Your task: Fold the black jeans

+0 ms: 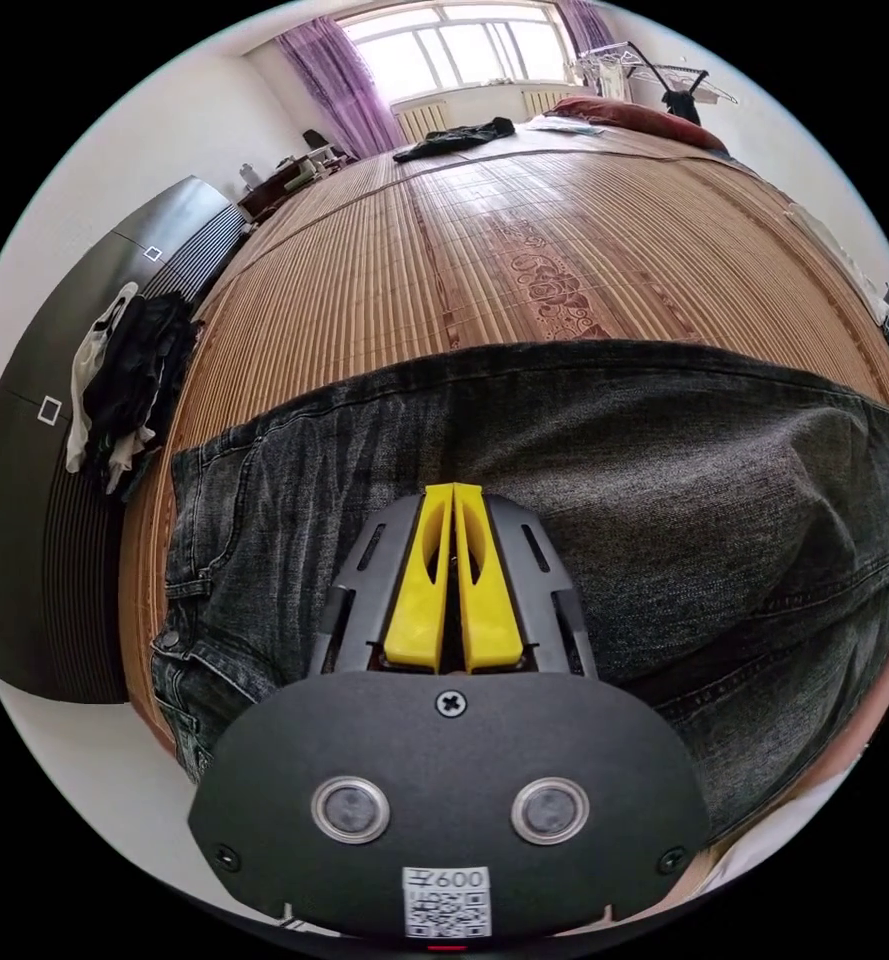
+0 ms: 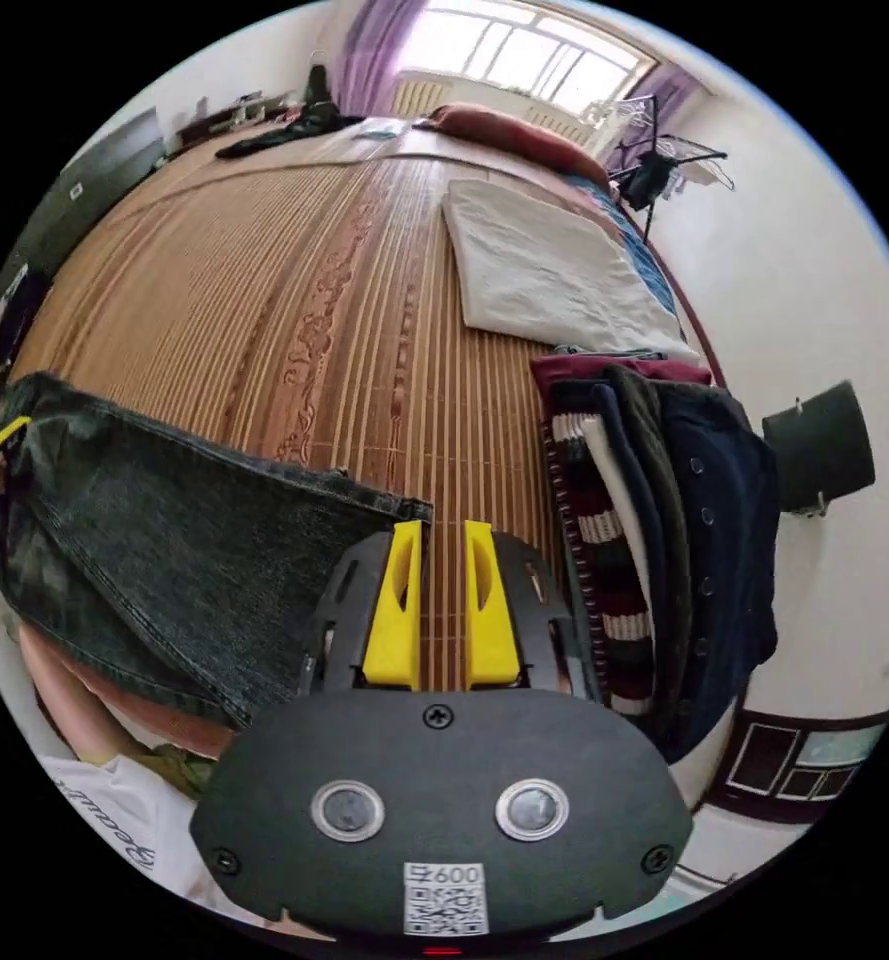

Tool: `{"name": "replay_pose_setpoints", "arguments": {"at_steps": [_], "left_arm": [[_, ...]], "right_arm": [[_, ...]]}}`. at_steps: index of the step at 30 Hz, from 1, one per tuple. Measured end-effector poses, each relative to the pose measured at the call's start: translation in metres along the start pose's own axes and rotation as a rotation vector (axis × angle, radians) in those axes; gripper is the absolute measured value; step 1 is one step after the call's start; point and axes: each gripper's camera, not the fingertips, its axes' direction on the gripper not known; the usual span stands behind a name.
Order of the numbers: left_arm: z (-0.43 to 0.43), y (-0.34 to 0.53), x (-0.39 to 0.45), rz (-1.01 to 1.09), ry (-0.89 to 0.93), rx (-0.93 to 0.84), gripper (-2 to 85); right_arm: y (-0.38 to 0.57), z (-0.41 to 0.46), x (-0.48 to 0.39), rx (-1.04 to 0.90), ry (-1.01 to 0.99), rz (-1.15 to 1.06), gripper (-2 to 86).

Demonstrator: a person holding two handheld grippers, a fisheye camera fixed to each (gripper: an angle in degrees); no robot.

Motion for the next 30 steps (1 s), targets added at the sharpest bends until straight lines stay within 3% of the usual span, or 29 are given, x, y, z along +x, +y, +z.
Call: {"name": "replay_pose_setpoints", "arguments": {"at_steps": [3, 5, 7, 12, 15, 22, 27, 30], "left_arm": [[0.007, -0.002, 0.018, 0.091, -0.092, -0.041, 0.2], [0.011, -0.001, 0.022, 0.093, -0.113, -0.05, 0.1], [0.015, 0.004, 0.022, 0.083, -0.12, -0.043, 0.0], [0.024, 0.021, 0.014, 0.039, -0.095, -0.003, 0.0], [0.033, 0.028, 0.01, 0.033, -0.079, -0.001, 0.1], [0.046, 0.041, 0.015, 0.095, -0.123, 0.0, 0.3], [0.064, 0.042, 0.023, 0.127, -0.231, 0.018, 0.6], [0.079, 0.036, 0.009, 0.026, -0.264, 0.049, 0.7]], "right_arm": [[0.038, -0.024, 0.05, 0.138, -0.303, 0.104, 7.4], [0.05, -0.007, 0.068, 0.032, -0.329, 0.122, 9.3], [0.067, 0.023, 0.079, -0.102, -0.288, 0.102, 9.6], [0.108, -0.003, 0.077, 0.05, -0.163, -0.013, 0.4], [0.11, -0.041, 0.063, 0.149, -0.174, -0.115, -0.6], [0.045, -0.104, -0.011, 0.216, 0.014, -0.334, -0.8], [-0.025, -0.061, -0.019, 0.257, 0.081, -0.294, -0.7], [-0.057, 0.011, -0.003, 0.243, 0.164, -0.086, -0.1]]}}
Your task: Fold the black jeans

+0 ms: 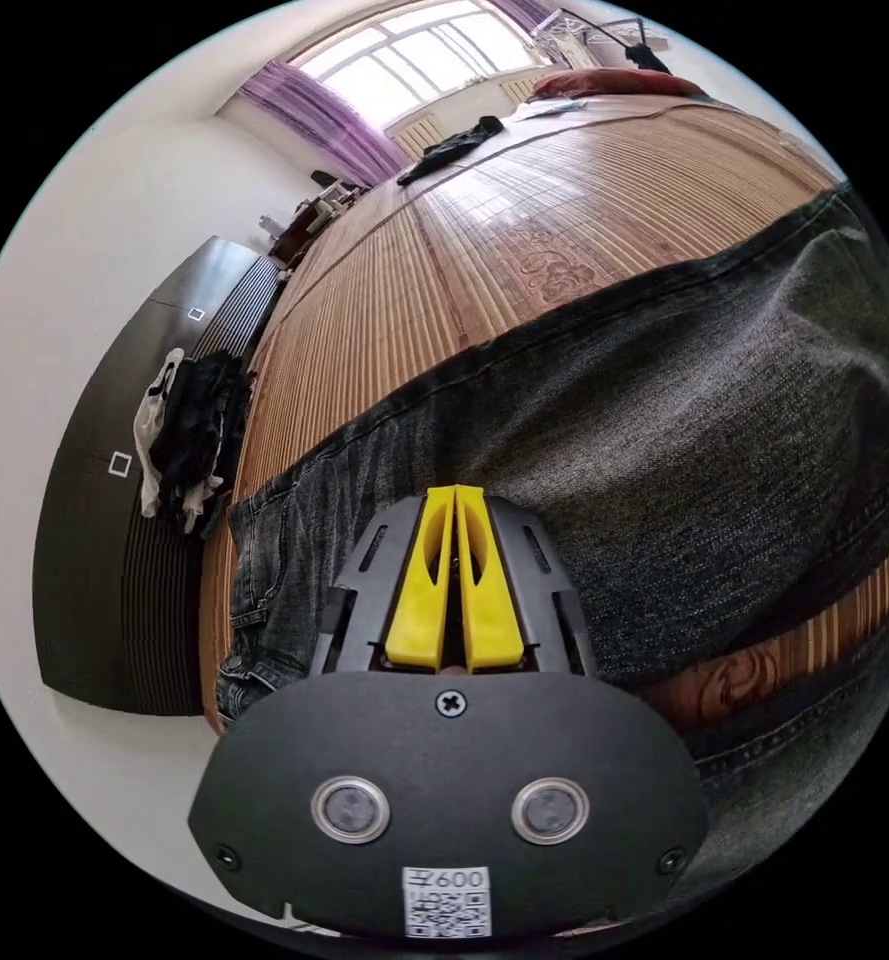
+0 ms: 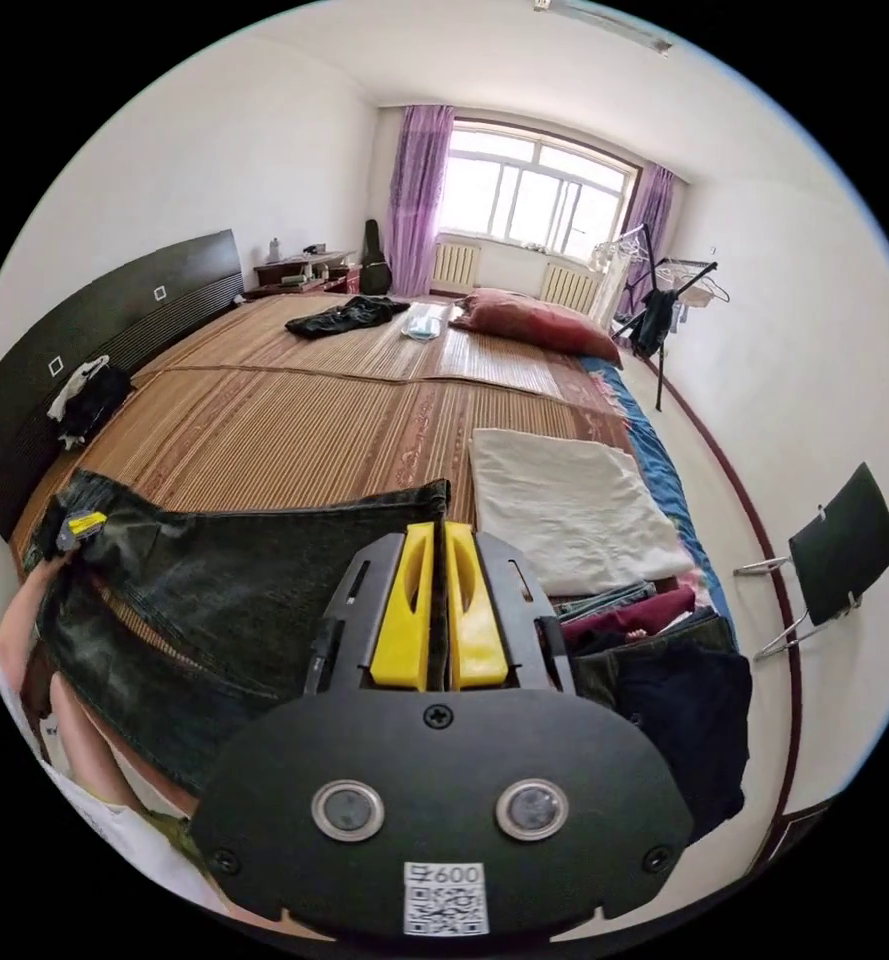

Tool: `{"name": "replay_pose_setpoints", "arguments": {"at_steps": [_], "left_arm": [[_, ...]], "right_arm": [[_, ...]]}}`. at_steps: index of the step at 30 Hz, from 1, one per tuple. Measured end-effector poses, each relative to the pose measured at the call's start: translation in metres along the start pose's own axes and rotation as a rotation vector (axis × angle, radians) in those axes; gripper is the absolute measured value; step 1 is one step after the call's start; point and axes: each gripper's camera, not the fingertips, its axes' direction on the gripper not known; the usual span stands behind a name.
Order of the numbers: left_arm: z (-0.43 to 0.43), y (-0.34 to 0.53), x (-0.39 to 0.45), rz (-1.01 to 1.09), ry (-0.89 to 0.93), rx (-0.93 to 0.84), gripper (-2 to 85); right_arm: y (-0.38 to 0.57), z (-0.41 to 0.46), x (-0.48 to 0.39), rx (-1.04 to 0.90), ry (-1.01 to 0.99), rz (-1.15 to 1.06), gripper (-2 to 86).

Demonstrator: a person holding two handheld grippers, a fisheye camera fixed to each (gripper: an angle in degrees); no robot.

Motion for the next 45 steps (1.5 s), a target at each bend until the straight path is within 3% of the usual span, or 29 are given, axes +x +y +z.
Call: {"name": "replay_pose_setpoints", "arguments": {"at_steps": [2, 4, 5, 6, 7, 8, 10, 16, 18, 20, 22, 24, 26, 33, 40, 45], "left_arm": [[0.021, -0.005, -0.015, -0.112, -0.029, -0.027, 0.8], [0.024, -0.006, -0.036, -0.22, 0.03, -0.026, 0.8], [0.012, 0.006, -0.063, -0.377, 0.131, 0.064, 0.8], [0.003, 0.019, -0.079, -0.475, 0.214, 0.148, 0.8], [-0.013, 0.05, -0.11, -0.63, 0.424, 0.333, 0.8], [-0.026, 0.077, -0.129, -0.635, 0.611, 0.466, 0.7], [-0.042, 0.105, -0.142, -0.553, 0.72, 0.429, 0.7], [-0.084, 0.235, -0.11, -0.206, 0.477, 0.188, 0.8], [-0.073, 0.263, -0.096, -0.157, 0.454, 0.121, 0.8], [-0.024, 0.279, -0.07, -0.06, 0.443, -0.105, 0.8], [-0.018, 0.29, -0.071, -0.09, 0.452, -0.022, 0.8], [-0.009, 0.286, -0.077, -0.133, 0.496, -0.11, 0.8], [-0.007, 0.287, -0.069, -0.032, 0.471, -0.188, 0.7], [0.013, 0.311, -0.041, -0.111, 0.395, -0.115, 0.6], [0.023, 0.313, 0.015, 0.03, 0.197, -0.104, 0.4], [0.048, 0.329, 0.019, -0.018, 0.212, -0.018, 0.5]], "right_arm": [[0.02, 0.022, -0.009, 0.066, 0.03, 0.012, 1.1], [0.073, 0.02, -0.043, 0.276, -0.051, -0.14, 1.5], [0.083, 0.022, -0.051, 0.278, -0.074, -0.188, 1.0], [0.1, 0.03, -0.069, 0.22, -0.127, -0.289, 0.2], [0.114, 0.043, -0.084, 0.108, -0.165, -0.379, -0.3], [0.121, 0.05, -0.089, 0.046, -0.18, -0.415, -0.4], [0.149, 0.062, -0.095, -0.116, -0.219, -0.455, -0.7], [0.228, 0.011, -0.091, -0.219, -0.45, -0.525, -0.8], [0.247, 0.017, -0.098, -0.316, -0.405, -0.608, -0.8], [0.261, 0.016, -0.095, -0.261, -0.362, -0.65, -0.8], [0.258, 0.019, -0.08, -0.274, -0.358, -0.601, -0.8], [0.255, 0.02, -0.07, -0.328, -0.371, -0.569, -0.8], [0.261, 0.014, -0.063, -0.331, -0.337, -0.599, -0.8], [0.281, 0.018, -0.037, -0.171, -0.293, -0.505, -0.9], [0.245, 0.037, -0.009, -0.449, -0.347, -0.445, -0.8], [0.248, 0.03, -0.012, -0.324, -0.238, -0.529, -0.8]]}}
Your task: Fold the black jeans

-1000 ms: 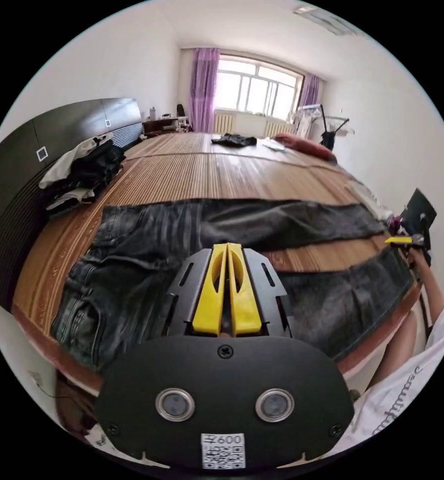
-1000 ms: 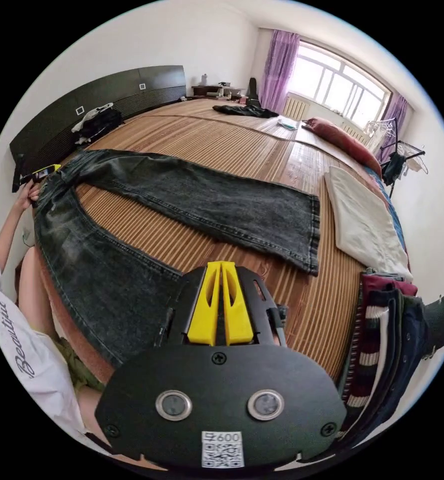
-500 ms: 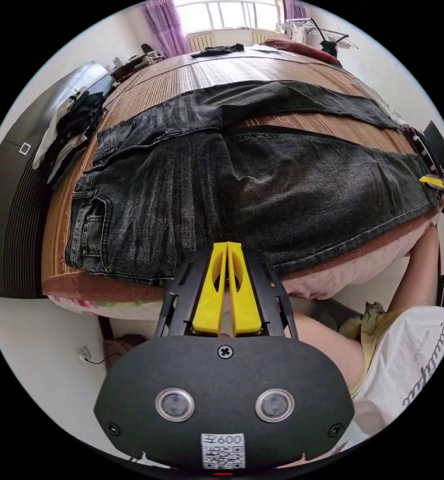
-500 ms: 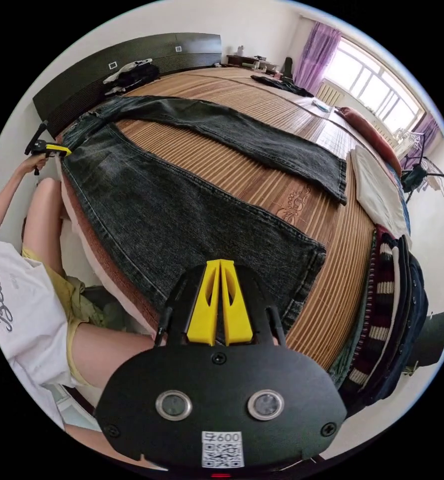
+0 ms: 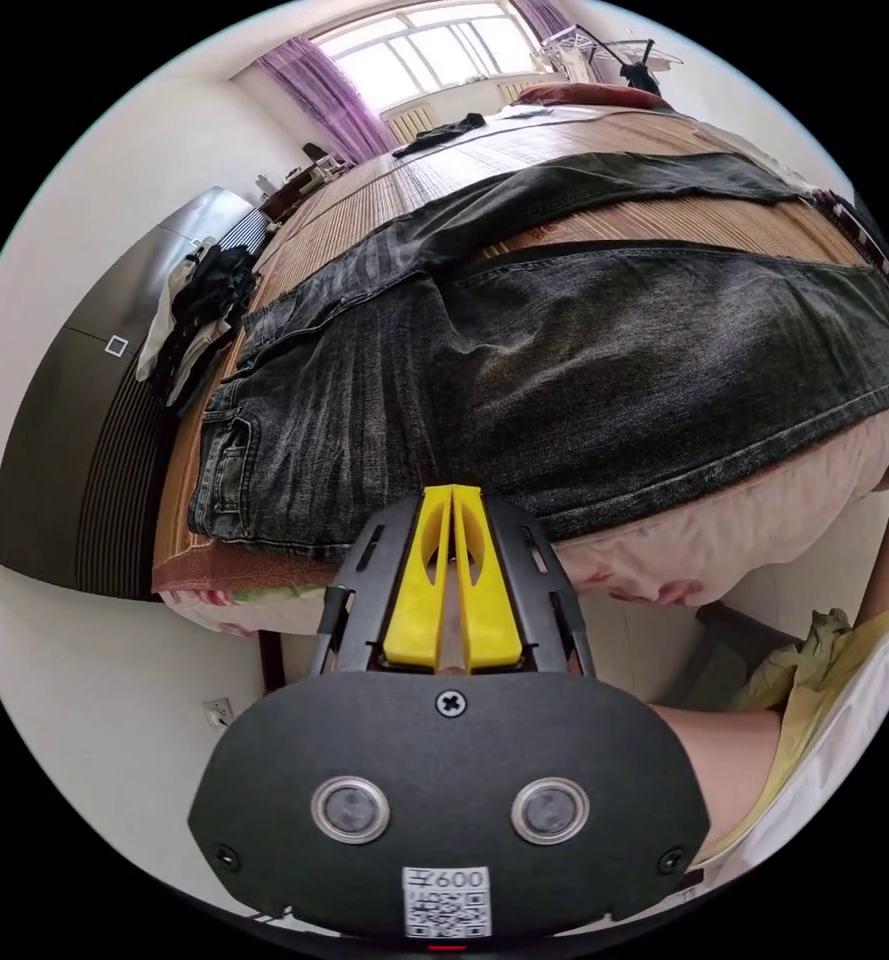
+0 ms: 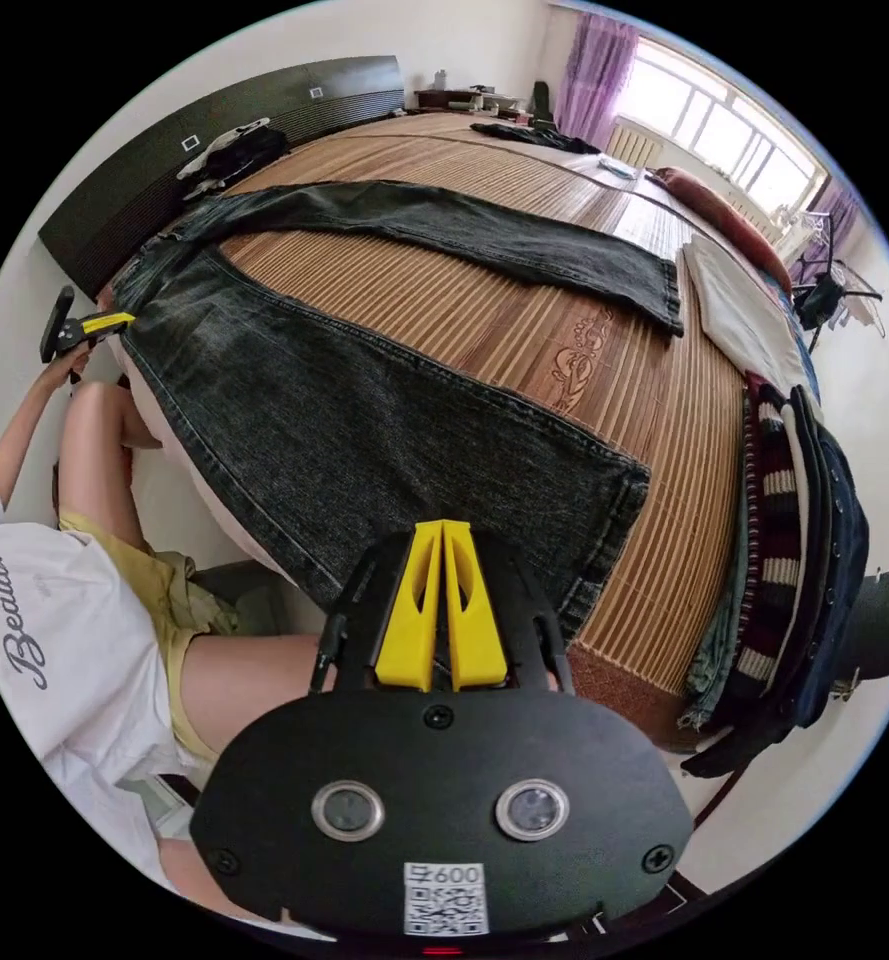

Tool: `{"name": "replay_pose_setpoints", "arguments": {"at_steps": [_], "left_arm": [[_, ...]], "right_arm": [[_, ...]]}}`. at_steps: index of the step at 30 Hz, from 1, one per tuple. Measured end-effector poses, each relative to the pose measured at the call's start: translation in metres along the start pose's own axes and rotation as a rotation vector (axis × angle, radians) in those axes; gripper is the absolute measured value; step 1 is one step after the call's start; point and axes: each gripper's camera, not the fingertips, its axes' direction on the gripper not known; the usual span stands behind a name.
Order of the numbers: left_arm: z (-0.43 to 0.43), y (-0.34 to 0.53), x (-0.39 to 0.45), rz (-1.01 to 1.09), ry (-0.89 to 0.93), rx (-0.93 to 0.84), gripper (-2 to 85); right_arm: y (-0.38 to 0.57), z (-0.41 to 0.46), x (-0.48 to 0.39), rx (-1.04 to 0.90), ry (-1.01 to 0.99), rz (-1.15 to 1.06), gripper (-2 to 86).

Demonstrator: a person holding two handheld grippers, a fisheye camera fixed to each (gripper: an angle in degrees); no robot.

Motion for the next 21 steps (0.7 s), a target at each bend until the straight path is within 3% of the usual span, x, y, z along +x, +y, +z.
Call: {"name": "replay_pose_setpoints", "arguments": {"at_steps": [4, 8, 12, 15, 18, 21], "left_arm": [[0.019, 0.006, -0.018, -0.048, 0.093, 0.027, 0.5], [0.045, 0.008, -0.045, -0.124, 0.24, 0.029, 0.6], [0.068, 0.008, -0.056, -0.168, 0.311, 0.04, 0.6], [0.079, 0.003, -0.053, -0.188, 0.304, 0.029, 0.7], [0.089, 0.0, -0.034, -0.16, 0.234, 0.025, 0.7], [0.094, 0.001, -0.018, -0.122, 0.172, 0.033, 0.7]], "right_arm": [[0.007, 0.002, -0.001, 0.202, 0.153, 0.112, -0.9], [0.003, -0.005, -0.011, 0.433, 0.105, 0.114, -0.9], [-0.052, -0.004, -0.035, 0.546, -0.071, 0.135, -0.9], [-0.123, 0.007, -0.067, 0.644, -0.354, 0.186, -0.9], [-0.23, 0.031, -0.127, 0.513, -0.641, 0.017, -0.9], [-0.319, 0.063, -0.185, 0.28, -0.638, -0.159, -0.9]]}}
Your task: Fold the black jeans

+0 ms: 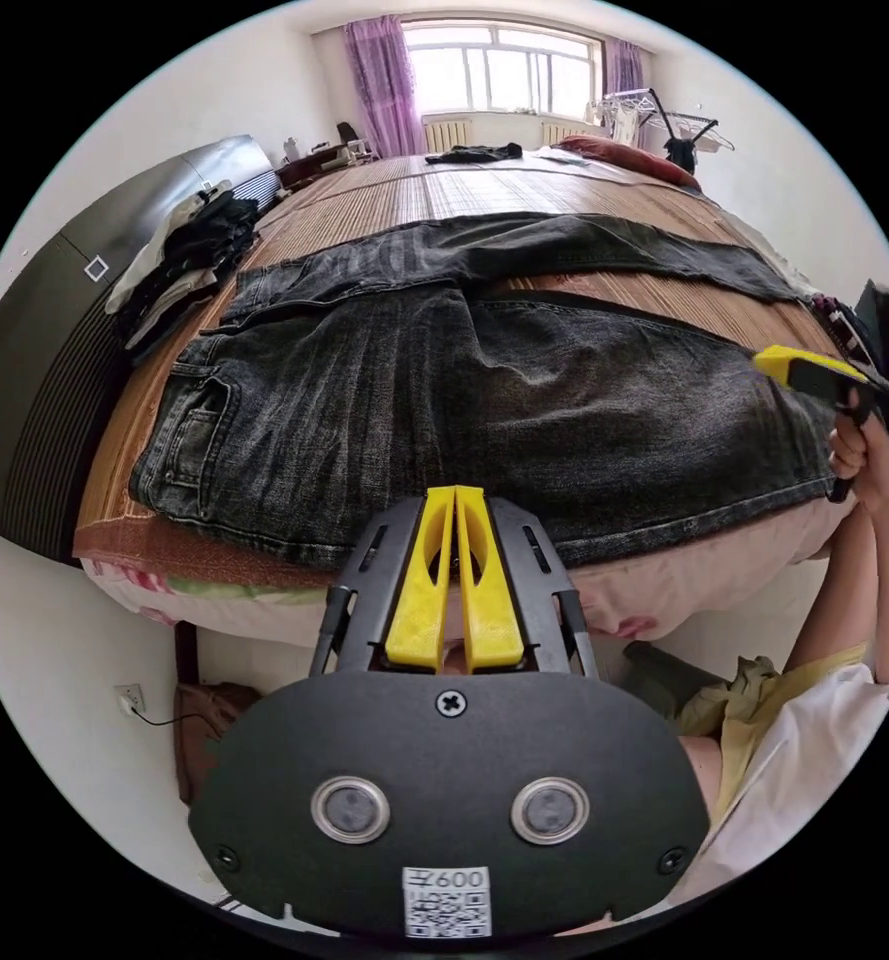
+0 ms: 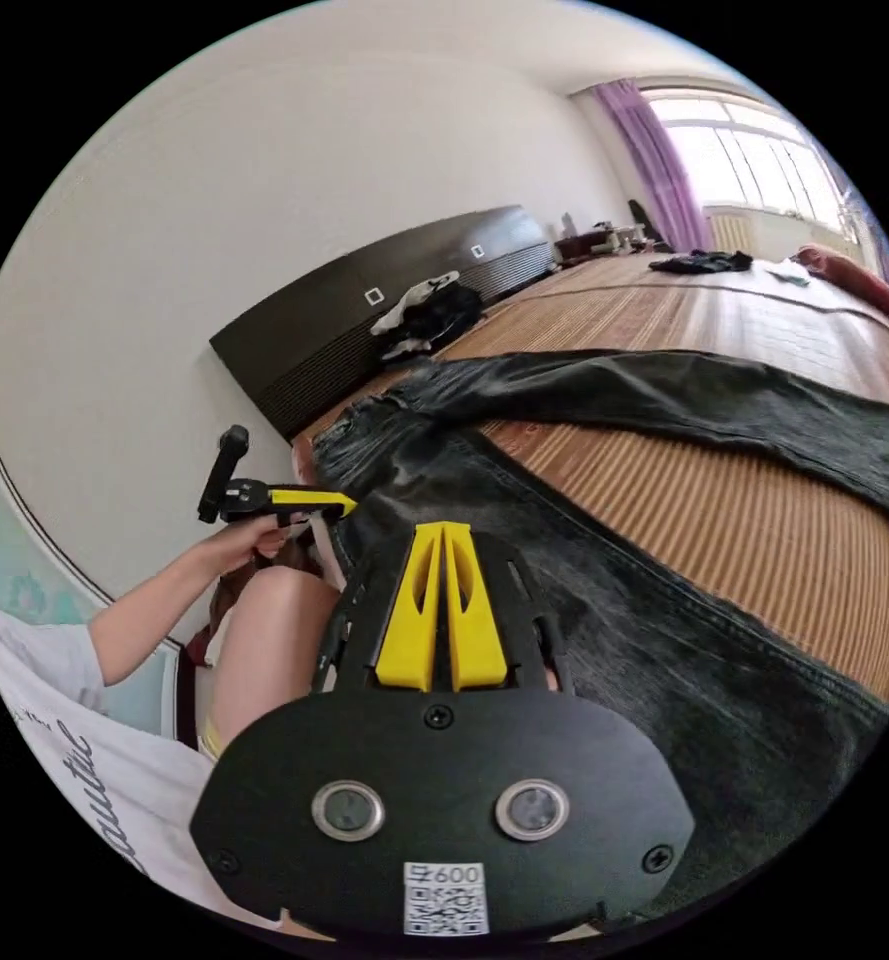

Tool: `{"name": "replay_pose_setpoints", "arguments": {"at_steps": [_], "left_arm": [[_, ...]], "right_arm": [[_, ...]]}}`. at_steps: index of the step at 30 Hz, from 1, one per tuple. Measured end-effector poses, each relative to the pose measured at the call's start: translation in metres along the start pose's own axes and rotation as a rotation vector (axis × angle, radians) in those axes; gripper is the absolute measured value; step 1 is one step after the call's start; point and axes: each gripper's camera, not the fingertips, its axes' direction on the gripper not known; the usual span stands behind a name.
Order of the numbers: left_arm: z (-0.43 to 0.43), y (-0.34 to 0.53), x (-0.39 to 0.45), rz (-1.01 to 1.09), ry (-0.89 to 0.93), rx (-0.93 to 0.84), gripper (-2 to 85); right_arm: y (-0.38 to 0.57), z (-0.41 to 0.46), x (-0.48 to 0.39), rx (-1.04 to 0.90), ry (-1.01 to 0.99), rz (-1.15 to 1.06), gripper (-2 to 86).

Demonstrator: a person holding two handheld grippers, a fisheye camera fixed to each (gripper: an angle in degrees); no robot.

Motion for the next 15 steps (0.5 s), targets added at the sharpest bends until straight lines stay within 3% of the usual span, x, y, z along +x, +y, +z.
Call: {"name": "replay_pose_setpoints", "arguments": {"at_steps": [2, 5, 10, 15], "left_arm": [[0.008, 0.004, 0.014, 0.037, -0.057, 0.006, 0.7], [0.018, 0.008, 0.023, 0.057, -0.086, 0.008, 0.7], [0.032, 0.014, 0.02, 0.024, -0.042, 0.013, 0.7], [0.047, 0.024, 0.036, 0.044, -0.082, 0.01, 0.8]], "right_arm": [[-0.02, 0.022, 0.012, -0.108, 0.036, 0.0, -0.8], [-0.019, -0.001, 0.068, -0.093, -0.061, 0.087, -0.9], [0.029, -0.112, 0.181, -0.035, 0.121, 0.234, -0.9], [0.106, -0.218, 0.262, 0.064, 0.17, 0.403, -0.9]]}}
